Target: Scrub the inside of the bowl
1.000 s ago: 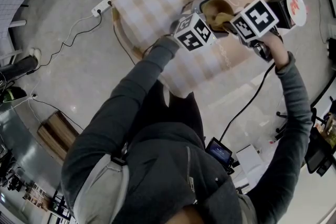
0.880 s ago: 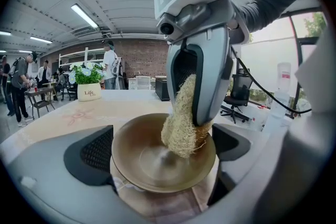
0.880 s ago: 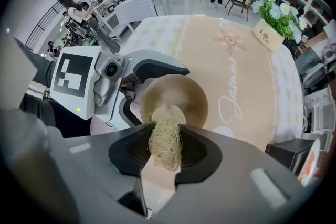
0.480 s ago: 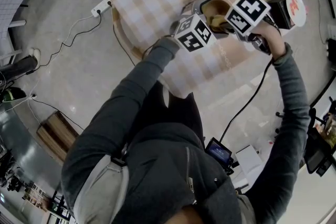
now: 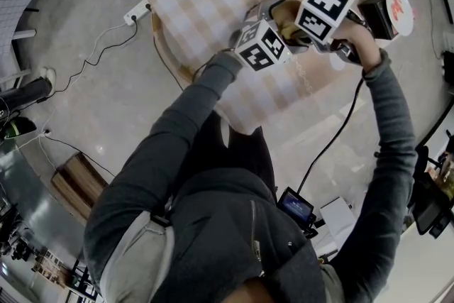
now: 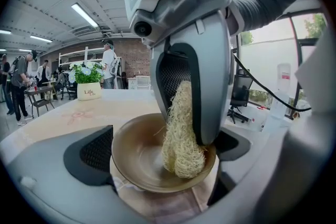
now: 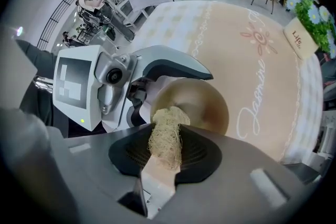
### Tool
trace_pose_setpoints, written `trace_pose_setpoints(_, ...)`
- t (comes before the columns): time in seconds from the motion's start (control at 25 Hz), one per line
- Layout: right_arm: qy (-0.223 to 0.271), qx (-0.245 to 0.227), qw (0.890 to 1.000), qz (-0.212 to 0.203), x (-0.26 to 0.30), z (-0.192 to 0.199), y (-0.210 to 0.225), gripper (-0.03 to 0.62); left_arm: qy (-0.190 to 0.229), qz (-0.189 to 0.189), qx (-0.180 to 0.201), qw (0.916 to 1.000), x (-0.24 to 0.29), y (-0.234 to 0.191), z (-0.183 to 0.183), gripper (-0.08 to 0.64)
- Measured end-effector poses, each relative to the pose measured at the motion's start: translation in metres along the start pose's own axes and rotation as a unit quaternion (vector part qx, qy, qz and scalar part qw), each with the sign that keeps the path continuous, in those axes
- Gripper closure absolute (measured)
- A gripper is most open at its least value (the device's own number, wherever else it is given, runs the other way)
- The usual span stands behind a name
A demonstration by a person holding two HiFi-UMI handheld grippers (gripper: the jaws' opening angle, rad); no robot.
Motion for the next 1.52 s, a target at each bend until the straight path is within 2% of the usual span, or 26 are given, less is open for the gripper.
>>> trace_pose_setpoints(0.68,0.023,0.002,0.999,-0.022,0.003,-0.018,-0.007,0.485,0.002,0.002,-0.004,1.0,0.0,-0.002,0.001,-0.025)
trace_pose_setpoints(1.52,0.036,-0.007,0.999,0.0,0.005,-0.035,-0.003,0.488,-0.002,0.007,-0.008,0.9999,0.0,-0.001,0.002,-0.022)
Point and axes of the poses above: the fingertips, and each gripper's own axes: x forward along the fingers, y to its right, z out of its underside, the point moved 5 cm from there along -x, backward along the fingers, and after that the axes turned 12 degrees about z, right-handed, at the moved point
